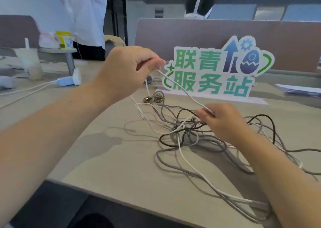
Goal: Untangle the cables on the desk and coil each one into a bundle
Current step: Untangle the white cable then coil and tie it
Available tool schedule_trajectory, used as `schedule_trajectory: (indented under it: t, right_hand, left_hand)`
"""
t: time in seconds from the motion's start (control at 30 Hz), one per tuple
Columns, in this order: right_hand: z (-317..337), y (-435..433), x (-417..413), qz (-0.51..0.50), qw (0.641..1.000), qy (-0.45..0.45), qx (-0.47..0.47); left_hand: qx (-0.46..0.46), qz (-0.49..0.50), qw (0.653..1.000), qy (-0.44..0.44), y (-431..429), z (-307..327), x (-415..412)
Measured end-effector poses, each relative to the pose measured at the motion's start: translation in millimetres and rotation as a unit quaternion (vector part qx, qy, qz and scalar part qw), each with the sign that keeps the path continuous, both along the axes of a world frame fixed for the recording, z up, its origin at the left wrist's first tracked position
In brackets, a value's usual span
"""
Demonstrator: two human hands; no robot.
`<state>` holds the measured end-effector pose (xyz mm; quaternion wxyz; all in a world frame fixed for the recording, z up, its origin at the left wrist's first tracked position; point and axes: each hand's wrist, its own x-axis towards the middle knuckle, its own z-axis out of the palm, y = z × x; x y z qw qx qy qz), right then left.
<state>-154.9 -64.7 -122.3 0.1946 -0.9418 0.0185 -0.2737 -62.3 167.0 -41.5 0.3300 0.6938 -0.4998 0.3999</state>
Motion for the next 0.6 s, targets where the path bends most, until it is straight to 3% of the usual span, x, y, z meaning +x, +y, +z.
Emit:
schedule_trajectory:
  t: [0.1, 0.3, 0.43, 0.5, 0.6]
  right_hand:
    - [0, -3, 1, -0.028, 1.0, 0.003, 0.0]
    - [-5, -32, 7, -0.156, 0.979, 0.119, -0.051]
    - [-10, -66, -5, -0.282, 0.94, 0.19, -0.018]
    - [-7, -71, -11, -0.318, 0.935, 0.154, -0.004]
    - [12, -48, -10, -0.283, 0.958, 0.025, -0.033]
  left_hand:
    - [0.029, 0.049, 0.998, -0.034, 17, 2, 11]
    - [0.021, 0.189, 0.979, -0.068, 72, 9, 45]
    - [0.072, 0.265, 0.961, 0.026, 102, -16, 81]
    - [0.107, 0.327, 0.935, 0.084, 113, -36, 94]
    - [0.238, 0.459, 0.843, 0.147, 100, -59, 87]
